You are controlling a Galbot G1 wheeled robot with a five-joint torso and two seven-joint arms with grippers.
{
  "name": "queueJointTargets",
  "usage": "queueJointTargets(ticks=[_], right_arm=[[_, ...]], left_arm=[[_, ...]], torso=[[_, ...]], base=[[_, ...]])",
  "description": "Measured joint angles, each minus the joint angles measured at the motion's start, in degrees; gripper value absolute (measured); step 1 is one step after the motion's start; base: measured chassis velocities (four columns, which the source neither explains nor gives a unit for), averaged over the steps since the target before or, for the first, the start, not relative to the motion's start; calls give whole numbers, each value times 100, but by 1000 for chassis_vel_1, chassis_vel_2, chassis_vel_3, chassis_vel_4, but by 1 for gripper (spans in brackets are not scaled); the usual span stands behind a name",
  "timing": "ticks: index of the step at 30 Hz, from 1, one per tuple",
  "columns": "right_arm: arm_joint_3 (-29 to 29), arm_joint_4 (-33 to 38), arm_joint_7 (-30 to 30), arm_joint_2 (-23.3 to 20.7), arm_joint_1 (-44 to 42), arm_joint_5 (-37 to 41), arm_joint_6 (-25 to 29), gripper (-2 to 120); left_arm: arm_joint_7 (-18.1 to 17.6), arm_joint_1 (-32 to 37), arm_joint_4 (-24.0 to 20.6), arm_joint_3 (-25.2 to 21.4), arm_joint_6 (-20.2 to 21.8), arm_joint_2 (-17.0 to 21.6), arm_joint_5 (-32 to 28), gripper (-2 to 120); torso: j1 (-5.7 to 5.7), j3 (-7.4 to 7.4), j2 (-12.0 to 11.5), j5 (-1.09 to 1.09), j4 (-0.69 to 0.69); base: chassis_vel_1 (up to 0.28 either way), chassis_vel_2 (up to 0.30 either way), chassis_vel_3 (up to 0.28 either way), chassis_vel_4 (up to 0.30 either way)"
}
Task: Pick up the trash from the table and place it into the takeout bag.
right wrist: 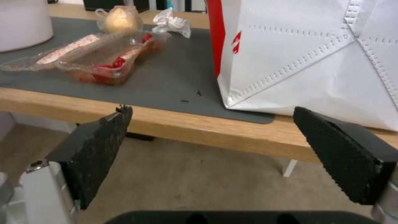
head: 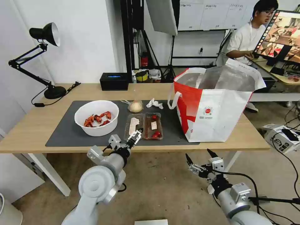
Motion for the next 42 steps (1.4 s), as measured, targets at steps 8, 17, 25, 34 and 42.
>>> queueJointTargets(ticks=[8, 17, 25, 34, 42], right_arm=[[26, -4, 0, -13, -21, -2, 14, 100], [32, 52, -6, 2, -73, 15, 16, 100], [40, 40, -5, 34, -103, 30, 29, 100], [66, 10, -5, 21, -99, 39, 53, 100], [62, -32, -5, 46, -76, 46, 65, 100]], left_arm=[[-105, -221, 156, 89, 1, -80, -40, 100], [-185, -342, 418, 154, -14, -297, -15, 100], [-208, -442, 555, 198, -26, -485, 5, 100], [-209, -562, 748, 190, -50, -529, 31, 100], [-227, -716, 954, 137, -150, -457, 35, 100]], torso=[[0, 0, 0, 0, 0], [0, 0, 0, 0, 0], [0, 0, 1, 0, 0], [0, 0, 1, -1, 0], [0, 0, 1, -1, 0]], base=[[0, 0, 0, 0], [0, 0, 0, 0], [0, 0, 0, 0], [0, 0, 0, 0], [0, 0, 0, 0]])
